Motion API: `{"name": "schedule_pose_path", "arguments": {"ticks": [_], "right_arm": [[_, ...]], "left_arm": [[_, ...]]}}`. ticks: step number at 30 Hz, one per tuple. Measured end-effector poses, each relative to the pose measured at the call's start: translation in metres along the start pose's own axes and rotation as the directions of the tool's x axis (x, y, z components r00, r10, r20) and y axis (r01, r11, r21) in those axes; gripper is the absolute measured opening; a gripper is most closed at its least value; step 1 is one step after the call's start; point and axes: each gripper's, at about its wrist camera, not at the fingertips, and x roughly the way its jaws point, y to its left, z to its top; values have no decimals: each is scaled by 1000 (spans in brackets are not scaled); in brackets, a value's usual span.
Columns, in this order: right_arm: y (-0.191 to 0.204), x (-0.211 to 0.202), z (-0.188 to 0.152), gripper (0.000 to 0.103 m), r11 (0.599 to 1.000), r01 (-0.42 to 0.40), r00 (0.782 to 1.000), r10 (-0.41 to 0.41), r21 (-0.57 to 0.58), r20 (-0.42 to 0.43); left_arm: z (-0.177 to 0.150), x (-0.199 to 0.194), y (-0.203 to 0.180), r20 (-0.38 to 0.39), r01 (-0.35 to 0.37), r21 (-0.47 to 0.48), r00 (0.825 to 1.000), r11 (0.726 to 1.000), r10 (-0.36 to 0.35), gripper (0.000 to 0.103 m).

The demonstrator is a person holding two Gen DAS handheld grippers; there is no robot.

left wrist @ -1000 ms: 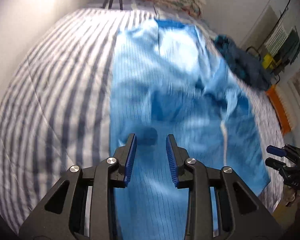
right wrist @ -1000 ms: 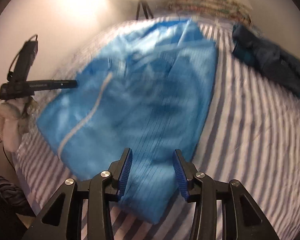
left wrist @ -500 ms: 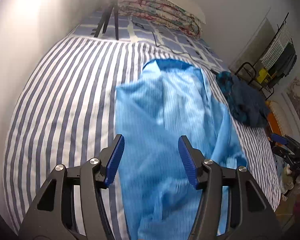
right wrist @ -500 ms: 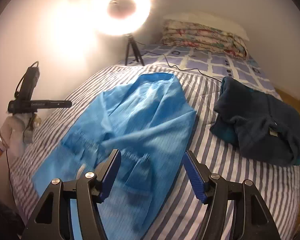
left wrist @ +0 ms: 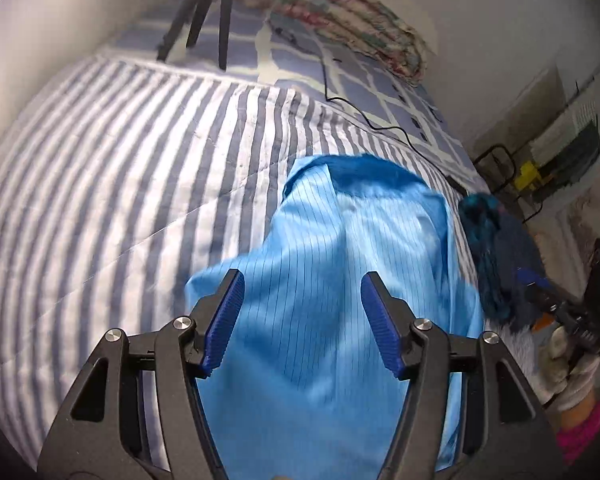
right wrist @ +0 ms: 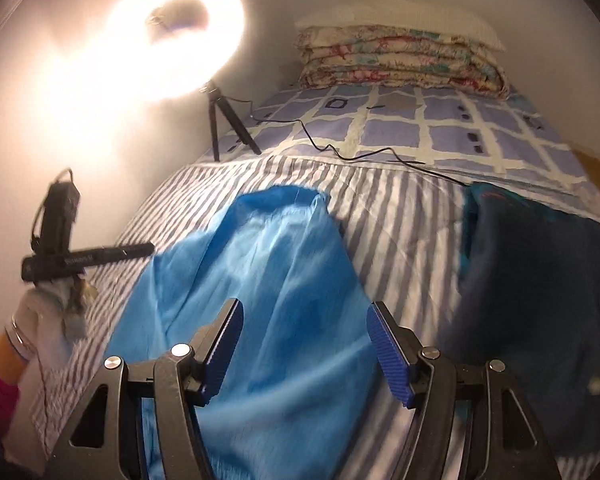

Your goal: Fold large clothes

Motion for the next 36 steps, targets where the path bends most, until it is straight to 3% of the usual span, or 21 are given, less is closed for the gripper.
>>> {"name": "schedule_pose_path", "arguments": {"ticks": [4,10,13,14,15,16,18,20,23,31,36], "right_arm": [[-8,43,23,67,999,-9,1000,10,52,-18],[-16,102,42,67,995,-33,997,39,97,-59],[-16,123,42,64,994,-38,996,46,104,-76],[-15,130,41,58,994,-38,995,47,104,-88],[-14,137,39,46,994,-33,994,43,100,-102],[-12,143,37,38,995,-26,992,37,96,-117],[-8,146,33,19,997,-9,992,19,81,-124],[-4,140,33,9,997,-25,994,32,71,-103],[2,123,37,4,997,-40,997,44,59,-66],[24,55,47,2,993,-110,994,109,47,17],[48,5,39,1,989,-146,988,145,31,45]], "left_arm": [[21,31,7,-45,72,-81,996,994,-76,63],[41,77,9,-106,4,-95,994,996,-14,63],[44,85,7,-71,-7,-95,998,995,1,63],[45,87,6,-61,-8,-99,998,995,2,58],[45,88,4,-47,-10,-94,999,996,5,47],[44,90,2,-51,-9,-84,999,996,4,13],[42,89,-2,-42,3,-74,999,997,-6,7],[40,78,-9,-6,33,-58,999,998,-34,4],[39,57,-16,34,75,-60,997,995,-73,3],[28,-25,-47,95,131,15,987,991,-132,1],[0,-83,-62,123,153,54,980,987,-159,1]]}}
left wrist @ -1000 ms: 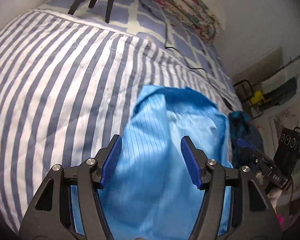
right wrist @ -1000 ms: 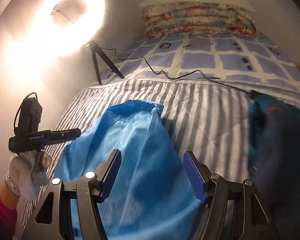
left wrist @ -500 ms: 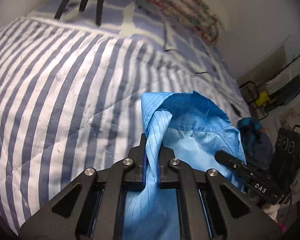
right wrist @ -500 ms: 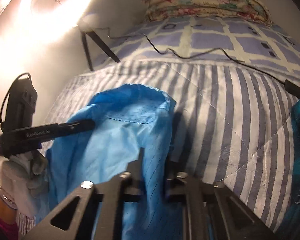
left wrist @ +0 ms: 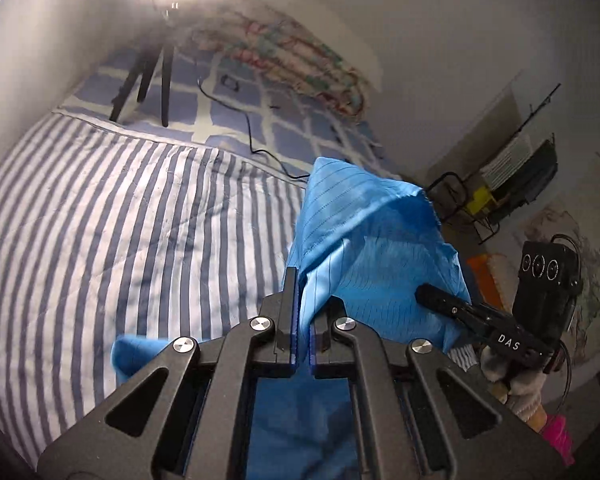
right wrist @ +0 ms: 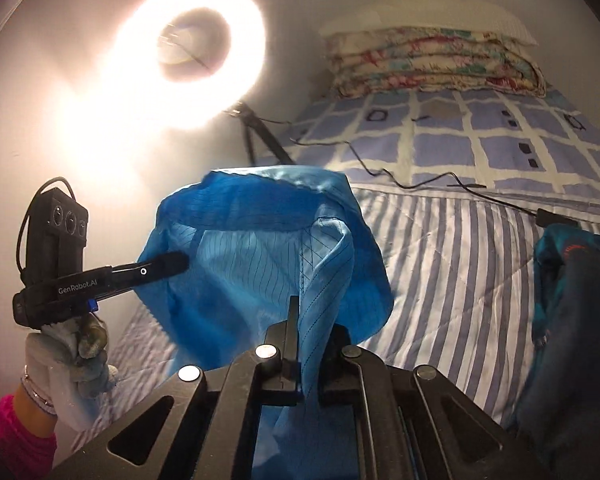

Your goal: Fold large clothes

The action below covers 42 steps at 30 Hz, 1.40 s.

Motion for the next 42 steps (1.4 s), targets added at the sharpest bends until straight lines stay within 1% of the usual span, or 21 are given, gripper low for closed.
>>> {"name": "schedule_pose_path", "arguments": {"ticks": [3,8,10,13,15,18,22,25,27,28,29,31,32,33,34,35,37,39,41,42], "right_arm": [[18,-24,-10,1,1000,-21,1000,21,-16,0],[53,-68,-45,0,997,-59,998,59,-51,-5],[66,-86,-65,0,996,-64,998,64,-66,-10],[81,-105,-97,0,995,-51,998,49,-91,-29],[87,-116,-120,0,994,-49,998,45,-102,-43],[90,-126,-157,0,995,-52,997,46,-90,-67],[94,-129,-214,0,994,-36,994,25,-99,-108],[91,-120,-252,0,996,-18,990,6,-82,-143],[90,-116,-271,0,997,-8,987,-4,-79,-158],[91,-114,-281,0,996,-1,986,-14,-90,-166],[92,-113,-288,0,994,9,985,-27,-105,-171],[96,-112,-302,6,991,18,981,-43,-131,-191],[100,-116,-307,12,988,27,979,-57,-151,-196],[104,-121,-311,22,986,30,979,-62,-166,-194],[108,-132,-313,25,983,28,981,-61,-181,-184],[111,-142,-316,29,981,27,984,-60,-190,-168],[119,-171,-318,30,980,18,991,-44,-200,-123],[125,-203,-318,32,981,1,997,-15,-196,-73],[130,-240,-318,33,983,-14,1000,11,-182,-17],[132,-263,-319,33,984,-19,1000,22,-176,17]], "left_arm": [[-21,-32,-12,4,14,10,1000,1000,-14,1],[-69,-86,-31,-8,32,23,999,999,-32,1],[-86,-102,-35,-13,38,18,999,999,-38,1],[-124,-127,-38,-27,57,6,998,998,-57,1],[-148,-138,-40,-42,51,11,998,999,-51,1],[-190,-146,-35,-78,46,-4,996,999,-46,1],[-242,-143,-28,-143,-10,7,990,1000,11,1],[-278,-135,-17,-203,-59,-1,978,998,58,1],[-295,-129,-14,-241,-88,14,966,996,89,1],[-300,-128,-14,-259,-95,31,961,995,100,1],[-308,-127,-16,-289,-104,65,950,992,118,1],[-316,-133,-20,-291,-115,91,947,989,137,1],[-319,-141,-21,-293,-109,89,947,990,131,1],[-319,-147,-23,-286,-108,90,949,990,129,2],[-319,-156,-25,-272,-113,98,953,989,135,7],[-322,-169,-28,-259,-113,104,956,988,136,15],[-322,-191,-34,-232,-103,111,964,988,127,22],[-324,-218,-42,-192,-89,115,975,989,110,23],[-327,-252,-49,-141,-63,96,987,993,77,23],[-323,-263,-51,-125,-56,87,990,995,66,23]]}}
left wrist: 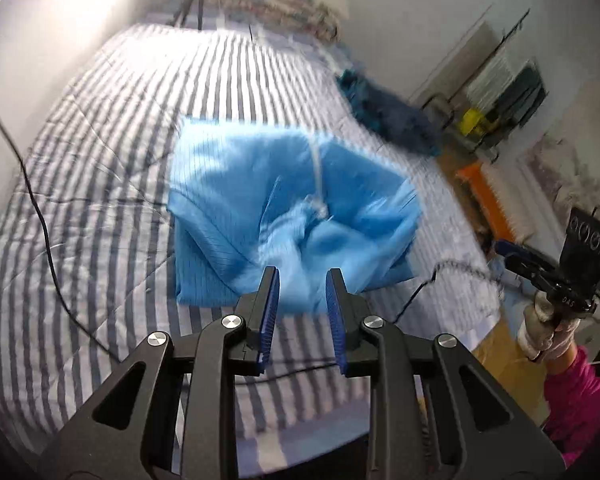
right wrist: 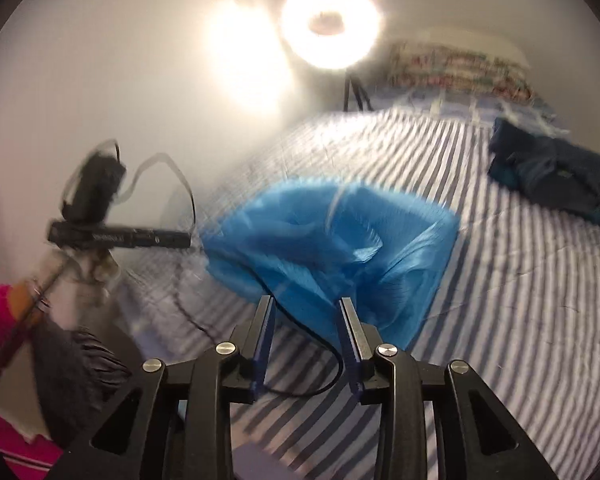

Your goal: Fold large clothes

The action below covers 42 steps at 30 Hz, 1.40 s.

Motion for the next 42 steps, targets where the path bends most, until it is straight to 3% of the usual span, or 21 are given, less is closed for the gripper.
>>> {"name": "schedule_pose_path", "arguments": {"ticks": [4,9,11,14,18,22,23,25,26,29,34,38,42], "right_arm": [[11,-67,1,34,1000,7,995,-9,22,99],[36,-138,18,34,997,70,979,-65,-22,192],[49,-168,26,35,993,106,967,-90,-58,239],[65,-206,41,41,988,132,946,-102,-79,307],[80,-245,58,41,983,151,922,-103,-101,372],[85,-266,70,44,974,192,906,-130,-118,402],[85,-269,73,50,973,200,904,-137,-118,404],[80,-267,74,58,966,230,899,-164,-118,405],[78,-263,73,59,967,230,900,-170,-106,401],[57,-232,65,59,986,164,928,-141,-40,344],[16,-139,40,59,991,110,975,-123,81,185],[-18,-67,15,60,977,63,994,-81,203,80],[-49,-2,-9,60,941,17,1000,-20,337,5]], "left_arm": [[4,-53,-17,82,34,-18,996,999,-32,23],[13,-136,-52,184,0,68,983,998,-12,24],[20,-175,-69,245,-9,103,969,995,-16,36],[32,-220,-85,306,-3,141,951,990,-41,43],[47,-253,-95,350,-5,157,935,988,-51,43],[59,-267,-89,357,9,130,932,991,-55,47],[62,-265,-87,358,-6,129,933,992,-41,57],[63,-252,-77,344,-9,109,939,994,-30,65],[62,-240,-70,330,1,86,944,996,-29,65],[57,-188,-39,280,17,-2,960,1000,-16,65],[51,-83,21,128,48,-178,991,983,-25,65],[45,-16,62,57,1,-296,998,955,16,65],[37,42,96,-37,-18,-388,999,922,5,65]]}}
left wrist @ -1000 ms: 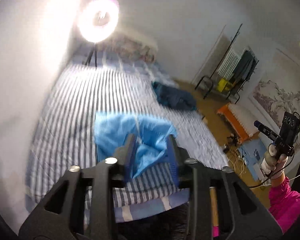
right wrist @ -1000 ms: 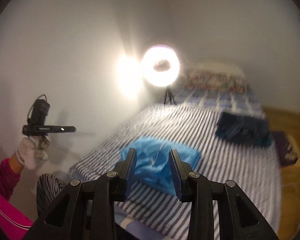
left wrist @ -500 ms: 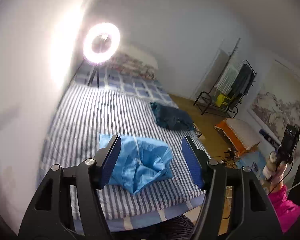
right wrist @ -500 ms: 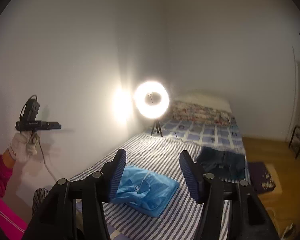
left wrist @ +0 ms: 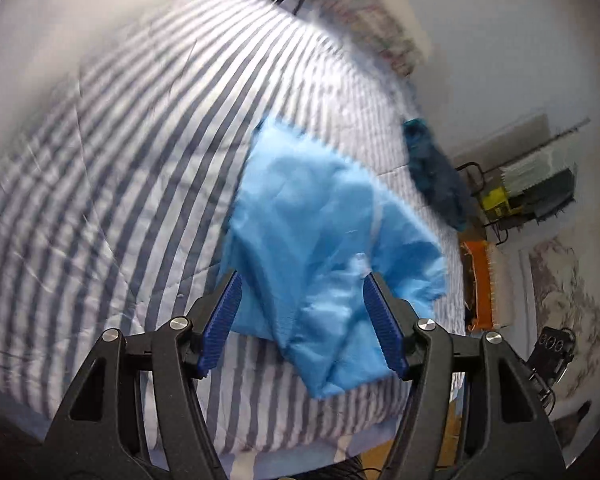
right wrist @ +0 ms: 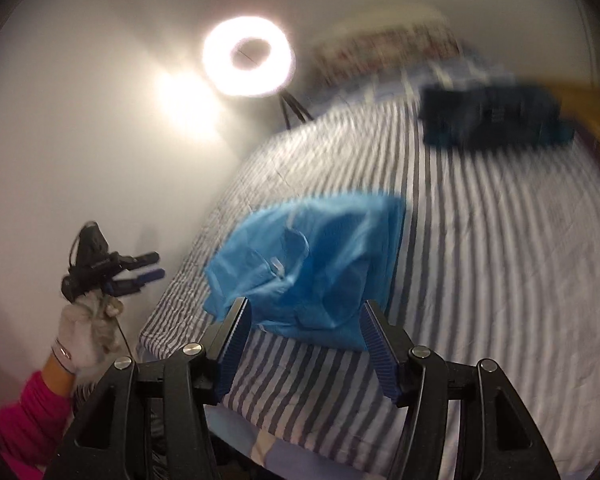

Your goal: Fold large clothes

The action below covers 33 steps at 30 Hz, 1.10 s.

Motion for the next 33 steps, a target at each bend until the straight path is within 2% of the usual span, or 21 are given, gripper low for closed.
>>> {"name": "schedule_pose_path", "arguments": {"ticks": [4,8,9,10,11,12,13,14,15,17,18,21,24,26,29,32,33], "right_arm": [[-21,53,-5,60,999,27,998,-25,45,-53],[-40,93,-2,59,994,43,996,-34,103,-87],[-42,95,0,57,992,38,996,-28,120,-84],[-46,100,2,55,990,23,997,-13,138,-78],[-47,103,5,51,989,10,997,1,147,-75],[-48,107,6,43,988,0,997,12,155,-73],[-48,112,8,37,988,-5,997,17,156,-79],[-47,115,9,28,988,-8,996,22,155,-90],[-47,122,11,12,988,-11,994,27,154,-104],[-47,129,11,1,984,-39,991,60,172,-119],[-47,127,10,0,981,-51,991,72,187,-110],[-48,109,7,0,958,-150,984,169,244,-60],[-49,92,-5,0,938,-219,972,234,267,-26],[-55,100,-18,0,946,-161,980,188,280,-71],[-61,119,-30,0,962,-44,984,89,268,-156],[-57,114,-26,10,971,-39,985,77,236,-154],[-54,107,-24,23,975,-39,987,72,218,-146]], "left_arm": [[4,35,18,-41,10,-86,999,996,-14,65],[12,55,23,-32,26,-99,999,995,-30,64],[13,59,23,-27,29,-96,999,995,-31,61],[14,62,23,-31,30,-90,999,995,-33,48],[16,67,22,-44,29,-81,998,996,-33,31],[17,69,21,-53,26,-72,998,997,-29,24],[18,71,19,-57,20,-64,998,998,-24,12],[18,71,20,-56,21,-59,998,998,-24,5],[18,70,19,-53,26,-57,998,998,-29,4],[17,60,16,-31,47,-48,998,998,-48,1],[17,53,14,-19,61,-47,998,997,-62,1],[15,35,15,10,78,-26,997,997,-78,1],[14,46,28,-14,-13,-18,1000,1000,13,1],[12,61,38,-47,-79,-31,996,996,77,1],[11,67,36,-57,-98,-21,994,995,97,1],[11,60,24,-37,-93,18,995,996,94,1],[10,57,19,-27,-110,34,994,993,110,1]]}}
